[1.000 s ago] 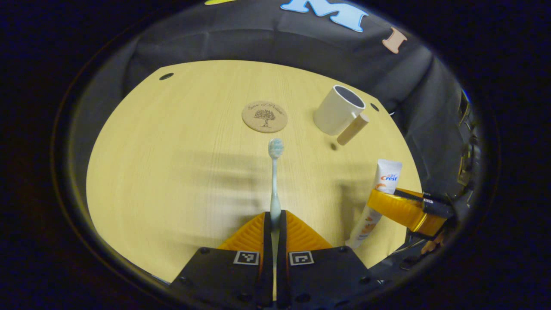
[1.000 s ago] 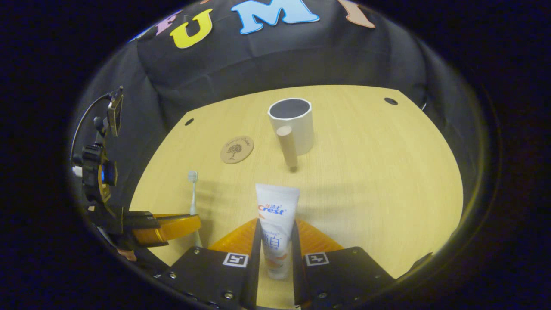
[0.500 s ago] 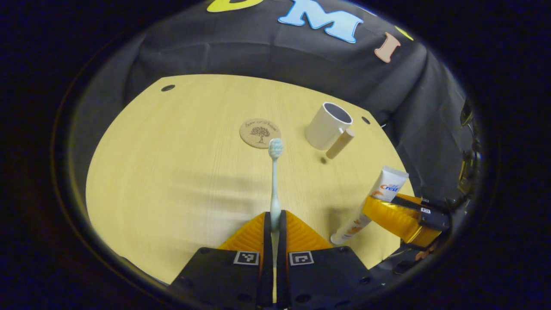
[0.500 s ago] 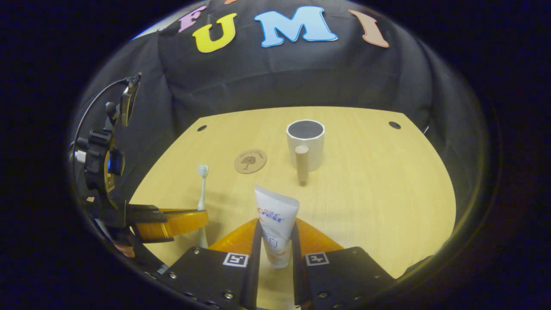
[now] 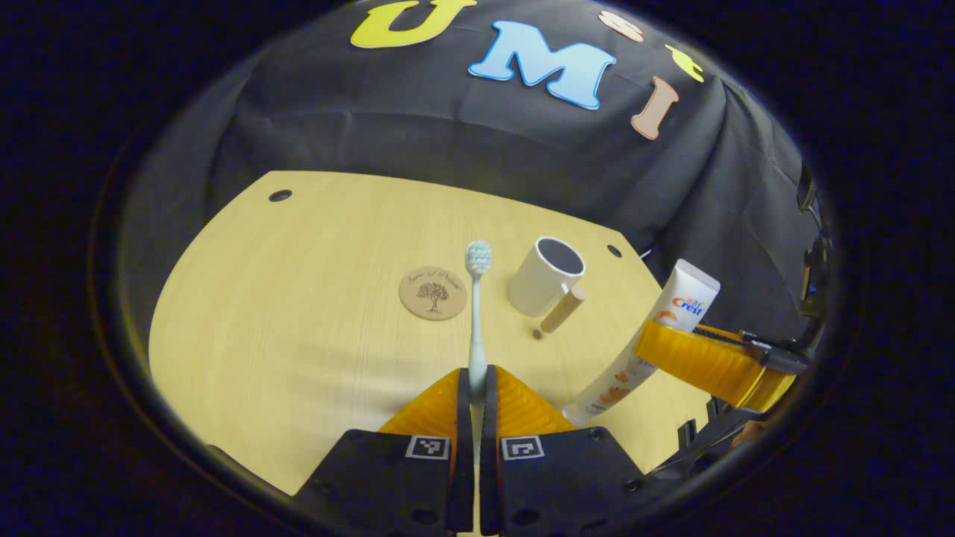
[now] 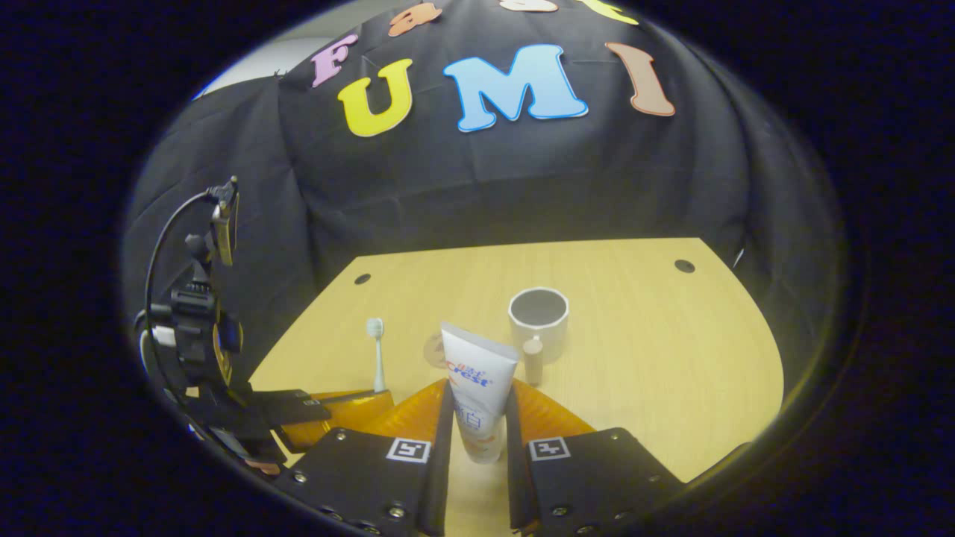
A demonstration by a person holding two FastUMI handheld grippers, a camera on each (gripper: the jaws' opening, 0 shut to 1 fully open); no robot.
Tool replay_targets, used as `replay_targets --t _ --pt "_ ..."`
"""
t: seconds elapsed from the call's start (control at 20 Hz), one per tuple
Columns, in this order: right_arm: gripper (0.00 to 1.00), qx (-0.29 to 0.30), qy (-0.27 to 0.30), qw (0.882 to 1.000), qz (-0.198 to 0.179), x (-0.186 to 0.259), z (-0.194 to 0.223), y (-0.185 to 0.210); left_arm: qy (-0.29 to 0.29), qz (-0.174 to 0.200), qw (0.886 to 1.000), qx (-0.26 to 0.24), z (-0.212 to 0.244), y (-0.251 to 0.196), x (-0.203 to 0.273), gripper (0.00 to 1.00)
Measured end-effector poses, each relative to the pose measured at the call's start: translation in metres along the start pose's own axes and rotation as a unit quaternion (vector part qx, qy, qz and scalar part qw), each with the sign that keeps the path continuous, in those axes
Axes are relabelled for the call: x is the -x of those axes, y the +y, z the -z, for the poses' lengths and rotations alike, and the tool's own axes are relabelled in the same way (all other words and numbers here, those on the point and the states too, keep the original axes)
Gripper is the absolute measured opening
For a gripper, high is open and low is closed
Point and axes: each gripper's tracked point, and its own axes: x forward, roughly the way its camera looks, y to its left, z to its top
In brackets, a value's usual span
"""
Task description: Put the toothbrush and toothpaste on the desktop into the cup, then pick up the cup and place it on the coaster on the desktop.
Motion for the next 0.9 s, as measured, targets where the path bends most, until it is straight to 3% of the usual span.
replay_targets --t 0.35,0.55,0.9 --pt "0.33 -0.016 -0.087 0.996 0.010 -0.033 -0.091 -0.024 -0.074 0.017 0.997 -0.018 -0.069 -0.017 -0.015 0.11" --pt "0.31 -0.014 -0.131 0.991 0.022 -0.059 -0.121 -0.040 -0.103 0.025 0.994 -0.012 -0.096 -0.027 -0.025 0.11" --pt "0.33 0.028 -0.090 0.995 0.035 -0.131 -0.092 -0.073 -0.155 0.029 0.987 -0.031 -0.137 -0.041 -0.040 0.11"
